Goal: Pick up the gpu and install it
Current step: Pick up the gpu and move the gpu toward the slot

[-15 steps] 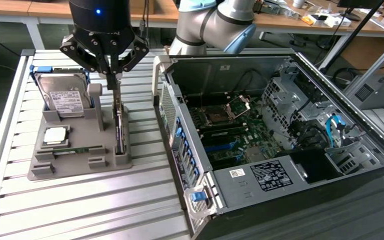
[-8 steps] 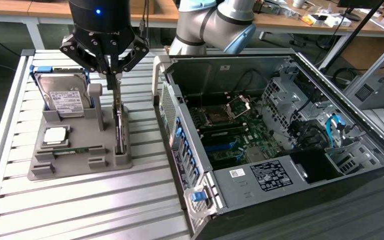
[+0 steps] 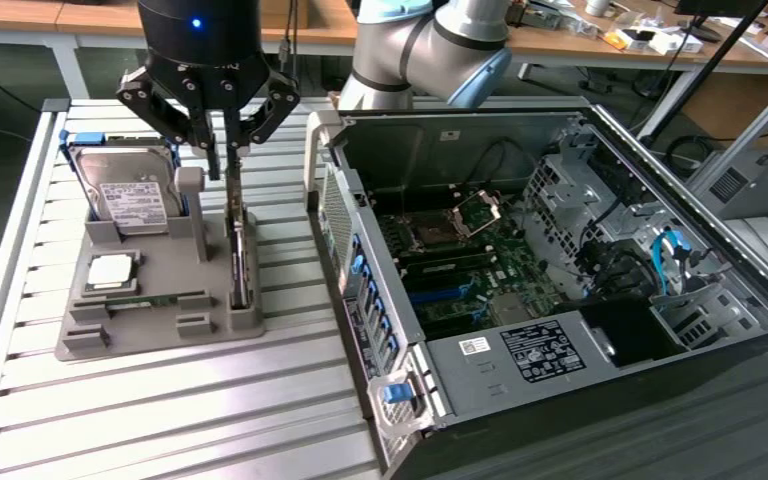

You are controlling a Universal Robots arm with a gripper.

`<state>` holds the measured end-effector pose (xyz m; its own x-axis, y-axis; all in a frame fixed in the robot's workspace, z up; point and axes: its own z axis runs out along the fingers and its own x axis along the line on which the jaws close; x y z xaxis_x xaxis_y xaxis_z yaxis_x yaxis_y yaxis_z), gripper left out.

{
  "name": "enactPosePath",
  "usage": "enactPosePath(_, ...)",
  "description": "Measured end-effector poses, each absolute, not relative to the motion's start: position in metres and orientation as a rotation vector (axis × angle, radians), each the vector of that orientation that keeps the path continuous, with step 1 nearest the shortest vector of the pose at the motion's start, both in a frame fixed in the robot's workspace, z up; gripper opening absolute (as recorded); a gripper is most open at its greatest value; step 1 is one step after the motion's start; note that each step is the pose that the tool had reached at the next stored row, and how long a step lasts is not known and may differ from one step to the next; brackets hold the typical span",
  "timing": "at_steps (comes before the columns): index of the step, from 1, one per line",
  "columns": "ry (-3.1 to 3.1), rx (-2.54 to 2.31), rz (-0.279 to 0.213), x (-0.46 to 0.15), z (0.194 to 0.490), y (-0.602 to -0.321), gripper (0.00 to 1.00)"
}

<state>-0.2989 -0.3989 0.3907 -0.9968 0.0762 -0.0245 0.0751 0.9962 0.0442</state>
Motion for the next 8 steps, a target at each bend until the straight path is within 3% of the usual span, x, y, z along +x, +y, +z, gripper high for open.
enactPosePath(2,3.112,0.118,0.067,-0.2989,0.3906,-0.3989,0.33)
enactPosePath(5,3.113,0.118,0.067,-0.2989,0.3907,-0.3990,0.51)
enactPosePath(8,3.112,0.118,0.067,-0.2989,0.3906,-0.3989,0.57)
